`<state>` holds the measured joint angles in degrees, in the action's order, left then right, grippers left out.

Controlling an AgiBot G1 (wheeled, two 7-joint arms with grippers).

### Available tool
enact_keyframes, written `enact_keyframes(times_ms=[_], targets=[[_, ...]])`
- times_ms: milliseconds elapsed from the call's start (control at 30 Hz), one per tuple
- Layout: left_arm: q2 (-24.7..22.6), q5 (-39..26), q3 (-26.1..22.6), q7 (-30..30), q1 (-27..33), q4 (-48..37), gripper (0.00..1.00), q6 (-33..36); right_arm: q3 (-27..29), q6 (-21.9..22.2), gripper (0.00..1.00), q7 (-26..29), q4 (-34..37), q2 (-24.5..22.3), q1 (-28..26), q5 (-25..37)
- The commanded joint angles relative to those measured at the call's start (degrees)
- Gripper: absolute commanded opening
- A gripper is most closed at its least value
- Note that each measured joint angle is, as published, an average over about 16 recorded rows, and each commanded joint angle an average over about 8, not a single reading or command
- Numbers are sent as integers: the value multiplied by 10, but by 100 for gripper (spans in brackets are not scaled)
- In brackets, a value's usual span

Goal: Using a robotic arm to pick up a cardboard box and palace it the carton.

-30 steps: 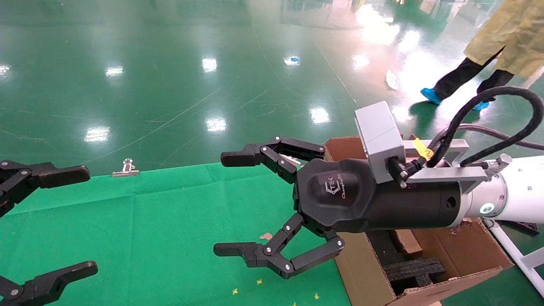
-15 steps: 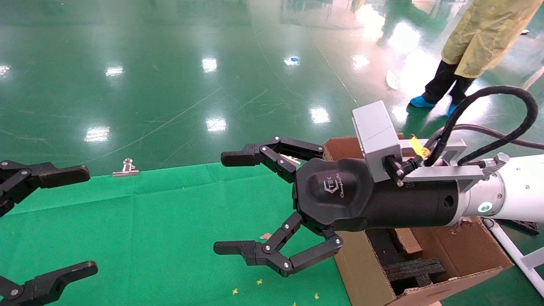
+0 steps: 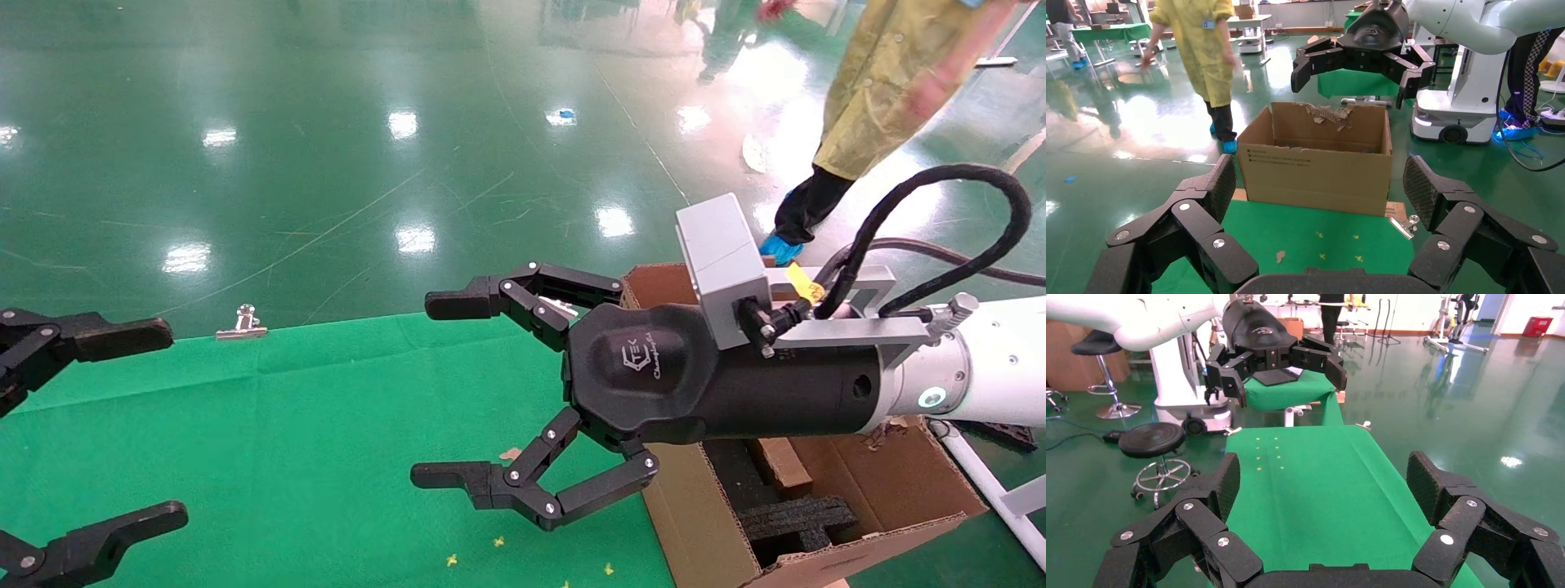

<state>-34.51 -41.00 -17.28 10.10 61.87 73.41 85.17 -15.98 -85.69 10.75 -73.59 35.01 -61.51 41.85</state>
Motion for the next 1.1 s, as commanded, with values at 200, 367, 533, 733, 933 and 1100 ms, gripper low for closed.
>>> enact_keyframes(times_ms=[200,367,533,733,933,1100], targets=[[0,0,0,0,0,0,100,0,0,0,100,0,0,0,0,0],[0,0,0,0,0,0,100,0,-1,0,100,0,0,0,0,0],[0,0,0,0,0,0,100,0,-1,0,100,0,0,0,-1,0],[0,0,0,0,0,0,100,0,-1,0,100,0,0,0,-1,0],[0,0,0,0,0,0,100,0,-1,0,100,0,0,0,-1,0],[0,0,0,0,0,0,100,0,-1,0,100,0,0,0,-1,0]])
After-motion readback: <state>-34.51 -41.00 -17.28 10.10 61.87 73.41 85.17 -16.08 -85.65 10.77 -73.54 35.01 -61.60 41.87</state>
